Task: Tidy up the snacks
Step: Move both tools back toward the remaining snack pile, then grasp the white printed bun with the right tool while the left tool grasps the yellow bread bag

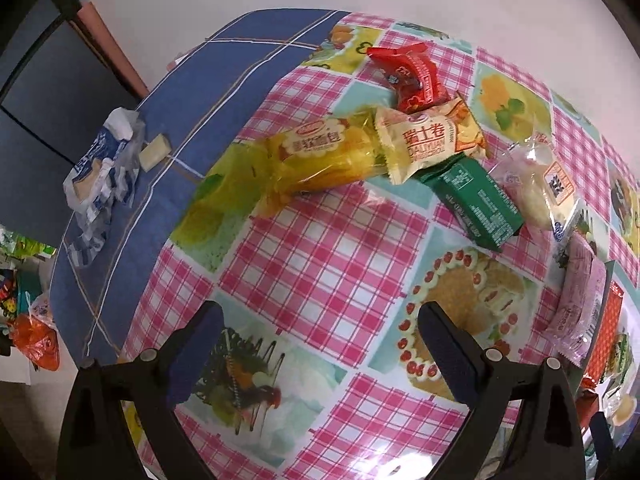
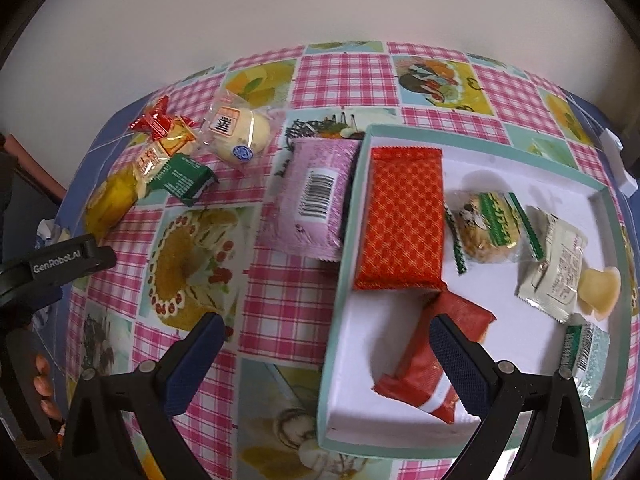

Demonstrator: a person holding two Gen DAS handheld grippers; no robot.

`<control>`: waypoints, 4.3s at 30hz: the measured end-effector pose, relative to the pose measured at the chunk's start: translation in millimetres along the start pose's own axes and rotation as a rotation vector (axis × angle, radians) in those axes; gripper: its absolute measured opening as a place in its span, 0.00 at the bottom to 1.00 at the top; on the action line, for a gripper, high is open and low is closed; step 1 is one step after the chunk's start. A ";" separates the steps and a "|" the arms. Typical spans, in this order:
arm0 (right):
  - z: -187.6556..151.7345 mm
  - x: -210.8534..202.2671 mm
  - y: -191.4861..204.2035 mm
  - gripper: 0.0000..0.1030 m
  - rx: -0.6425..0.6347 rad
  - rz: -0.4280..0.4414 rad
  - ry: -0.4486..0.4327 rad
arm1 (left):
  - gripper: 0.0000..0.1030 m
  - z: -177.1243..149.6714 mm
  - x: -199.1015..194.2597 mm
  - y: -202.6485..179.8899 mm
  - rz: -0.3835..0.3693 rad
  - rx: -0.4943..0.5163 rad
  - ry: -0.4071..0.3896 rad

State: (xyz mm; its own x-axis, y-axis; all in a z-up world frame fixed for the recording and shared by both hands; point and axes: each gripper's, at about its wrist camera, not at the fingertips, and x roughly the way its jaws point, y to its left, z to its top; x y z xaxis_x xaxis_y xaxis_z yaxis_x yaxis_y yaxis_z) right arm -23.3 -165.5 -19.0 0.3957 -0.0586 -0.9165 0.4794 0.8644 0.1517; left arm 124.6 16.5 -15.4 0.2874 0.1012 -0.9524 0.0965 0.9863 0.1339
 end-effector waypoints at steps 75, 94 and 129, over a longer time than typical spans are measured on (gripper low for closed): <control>149.0 108.5 73.7 0.56 -0.121 0.003 0.130 | 0.61 125.2 74.1 11.5 -0.198 0.158 0.033; 125.0 72.9 59.7 0.47 -0.118 0.030 0.115 | 0.39 95.8 29.9 42.8 -0.242 0.101 -0.008; 20.1 -1.7 33.9 0.43 -0.090 0.189 0.045 | 0.30 -21.2 -8.2 42.5 -0.349 0.079 0.000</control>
State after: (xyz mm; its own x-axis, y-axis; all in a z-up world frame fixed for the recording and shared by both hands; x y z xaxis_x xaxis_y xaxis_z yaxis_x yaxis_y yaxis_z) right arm 8.0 -146.1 -4.8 0.4355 0.1299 -0.8908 0.3274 0.8989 0.2912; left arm 106.1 60.3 -7.7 0.2245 -0.2400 -0.9444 0.2620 0.9484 -0.1787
